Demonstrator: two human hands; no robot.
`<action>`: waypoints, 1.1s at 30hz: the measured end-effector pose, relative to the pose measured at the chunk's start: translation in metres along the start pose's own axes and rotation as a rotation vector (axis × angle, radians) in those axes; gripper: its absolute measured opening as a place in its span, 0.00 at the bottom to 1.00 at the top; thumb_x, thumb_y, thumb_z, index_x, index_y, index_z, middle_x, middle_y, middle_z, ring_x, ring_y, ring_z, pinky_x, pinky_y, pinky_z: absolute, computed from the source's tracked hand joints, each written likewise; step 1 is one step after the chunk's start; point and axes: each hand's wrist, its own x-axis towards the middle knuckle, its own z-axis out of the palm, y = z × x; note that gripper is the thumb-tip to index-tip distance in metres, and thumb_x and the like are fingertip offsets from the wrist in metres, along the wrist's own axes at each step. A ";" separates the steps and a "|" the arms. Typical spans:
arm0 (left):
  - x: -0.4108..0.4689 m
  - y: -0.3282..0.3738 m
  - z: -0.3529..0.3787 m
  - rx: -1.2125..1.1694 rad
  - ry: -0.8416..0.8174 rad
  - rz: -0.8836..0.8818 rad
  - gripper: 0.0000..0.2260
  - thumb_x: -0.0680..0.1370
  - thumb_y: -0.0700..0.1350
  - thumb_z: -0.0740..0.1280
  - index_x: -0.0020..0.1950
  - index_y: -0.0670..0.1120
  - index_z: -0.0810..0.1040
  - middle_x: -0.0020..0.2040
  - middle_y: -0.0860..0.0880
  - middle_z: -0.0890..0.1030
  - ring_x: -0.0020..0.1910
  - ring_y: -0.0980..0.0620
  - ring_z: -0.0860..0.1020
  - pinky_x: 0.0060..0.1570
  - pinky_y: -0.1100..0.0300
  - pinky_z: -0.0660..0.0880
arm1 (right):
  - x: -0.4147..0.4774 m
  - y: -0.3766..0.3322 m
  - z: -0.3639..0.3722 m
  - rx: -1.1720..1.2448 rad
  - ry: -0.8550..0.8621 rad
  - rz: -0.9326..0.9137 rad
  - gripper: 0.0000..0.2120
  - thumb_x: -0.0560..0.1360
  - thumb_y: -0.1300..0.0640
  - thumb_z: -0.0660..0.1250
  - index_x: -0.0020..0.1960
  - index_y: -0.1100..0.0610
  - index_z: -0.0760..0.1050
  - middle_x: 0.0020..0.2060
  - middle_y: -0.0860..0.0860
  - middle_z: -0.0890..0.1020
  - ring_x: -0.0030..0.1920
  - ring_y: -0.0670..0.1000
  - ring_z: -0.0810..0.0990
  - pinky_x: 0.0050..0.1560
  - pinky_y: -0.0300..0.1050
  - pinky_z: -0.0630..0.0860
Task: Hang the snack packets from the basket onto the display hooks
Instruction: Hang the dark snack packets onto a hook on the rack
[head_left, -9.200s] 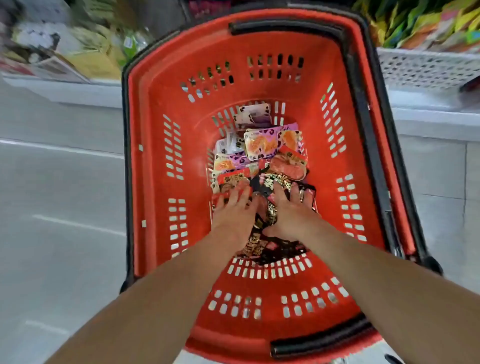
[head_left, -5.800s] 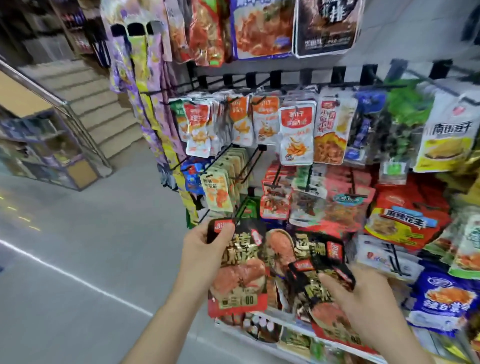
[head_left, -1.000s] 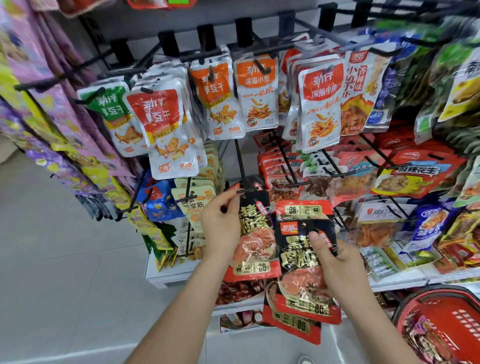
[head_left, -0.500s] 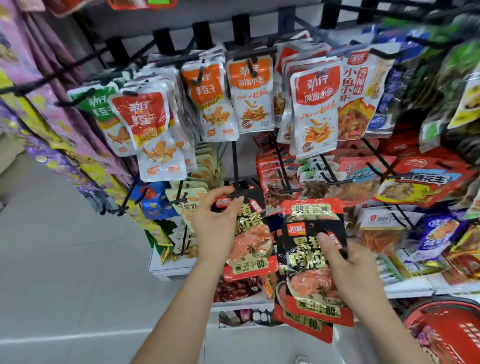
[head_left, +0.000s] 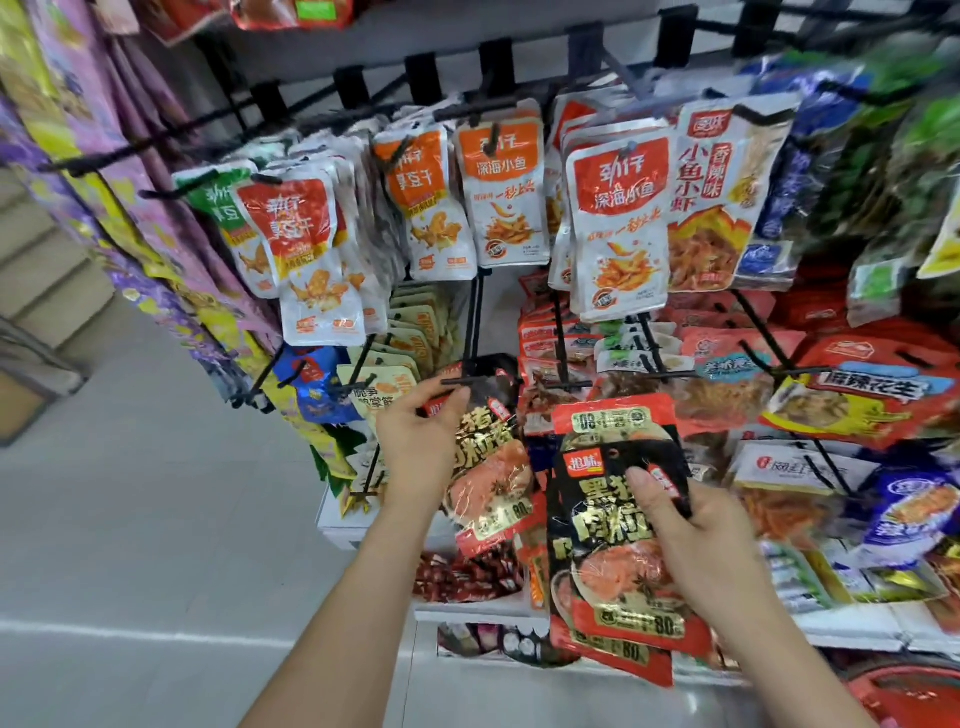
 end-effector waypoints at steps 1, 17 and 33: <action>-0.001 0.002 -0.001 0.003 -0.007 0.008 0.06 0.73 0.35 0.72 0.47 0.44 0.84 0.38 0.59 0.82 0.37 0.67 0.79 0.44 0.70 0.75 | 0.001 -0.002 -0.001 0.006 -0.002 -0.006 0.22 0.72 0.43 0.63 0.27 0.54 0.60 0.18 0.46 0.62 0.20 0.44 0.59 0.22 0.35 0.55; 0.000 -0.001 0.003 0.067 0.029 0.023 0.08 0.72 0.39 0.75 0.46 0.50 0.83 0.43 0.53 0.84 0.45 0.55 0.81 0.49 0.64 0.77 | 0.006 -0.007 0.011 0.094 -0.142 -0.031 0.21 0.73 0.46 0.63 0.27 0.53 0.60 0.17 0.44 0.63 0.20 0.42 0.62 0.24 0.33 0.58; 0.011 0.013 0.002 -0.102 -0.044 -0.259 0.07 0.73 0.34 0.71 0.44 0.46 0.83 0.45 0.47 0.84 0.48 0.48 0.82 0.53 0.55 0.79 | 0.010 -0.003 0.032 -0.182 -0.204 -0.253 0.15 0.74 0.40 0.57 0.31 0.44 0.65 0.26 0.41 0.67 0.28 0.41 0.68 0.30 0.38 0.60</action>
